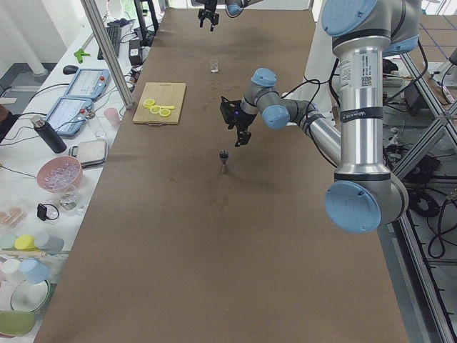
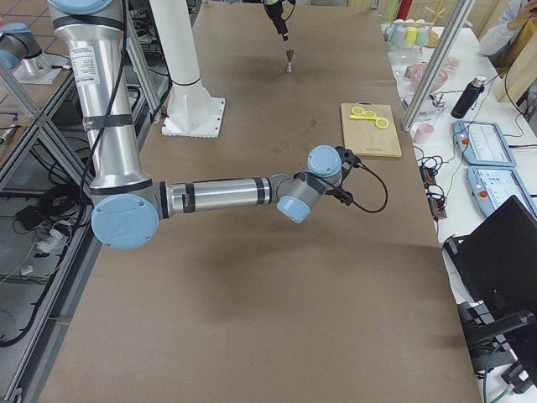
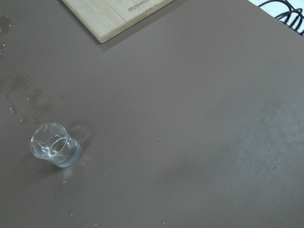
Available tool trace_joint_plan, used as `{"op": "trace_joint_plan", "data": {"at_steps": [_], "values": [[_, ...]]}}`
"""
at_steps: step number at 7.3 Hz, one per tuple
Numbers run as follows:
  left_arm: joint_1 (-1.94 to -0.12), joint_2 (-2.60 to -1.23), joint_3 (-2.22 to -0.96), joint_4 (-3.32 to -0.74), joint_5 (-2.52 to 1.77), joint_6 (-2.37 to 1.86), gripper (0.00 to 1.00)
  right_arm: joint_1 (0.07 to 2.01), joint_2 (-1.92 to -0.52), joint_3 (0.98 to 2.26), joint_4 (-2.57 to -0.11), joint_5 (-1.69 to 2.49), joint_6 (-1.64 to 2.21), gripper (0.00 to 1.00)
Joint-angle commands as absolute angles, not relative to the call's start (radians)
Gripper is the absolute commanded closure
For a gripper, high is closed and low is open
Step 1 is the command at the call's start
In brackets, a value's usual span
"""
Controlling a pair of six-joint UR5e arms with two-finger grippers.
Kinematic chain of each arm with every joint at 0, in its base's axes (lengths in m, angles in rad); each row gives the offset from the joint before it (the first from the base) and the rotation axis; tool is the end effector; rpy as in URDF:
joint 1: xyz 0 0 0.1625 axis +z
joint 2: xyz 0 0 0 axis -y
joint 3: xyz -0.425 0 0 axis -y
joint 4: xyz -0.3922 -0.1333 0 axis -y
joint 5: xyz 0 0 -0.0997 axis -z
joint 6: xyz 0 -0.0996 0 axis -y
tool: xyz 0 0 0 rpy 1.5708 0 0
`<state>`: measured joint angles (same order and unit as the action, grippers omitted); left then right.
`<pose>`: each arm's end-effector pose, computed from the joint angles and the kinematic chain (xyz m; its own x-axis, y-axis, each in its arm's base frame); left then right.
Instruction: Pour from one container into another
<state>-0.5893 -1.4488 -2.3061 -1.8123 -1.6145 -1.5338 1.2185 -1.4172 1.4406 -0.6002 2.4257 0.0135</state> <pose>0.2688 -0.3348 0.3487 0.5648 -0.3331 -0.7550 0.5073 0.8618 -0.0007 -0.1408 -0.5516 0.5254 0.4003 -0.8131 0.4227 0.1828 0.5229 0.8326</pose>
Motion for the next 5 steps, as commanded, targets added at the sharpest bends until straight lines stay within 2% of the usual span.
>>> {"op": "trace_joint_plan", "data": {"at_steps": [1,5], "values": [[-0.380,-1.395,-2.326,-1.834,-1.280,-1.644,0.02,1.190,-1.381,1.335,-0.370,2.456,0.012,0.00],[-0.106,-1.361,-2.240,-1.839,-0.860,-1.902,0.02,1.071,-1.358,1.322,-0.324,2.456,0.008,0.00]]}}
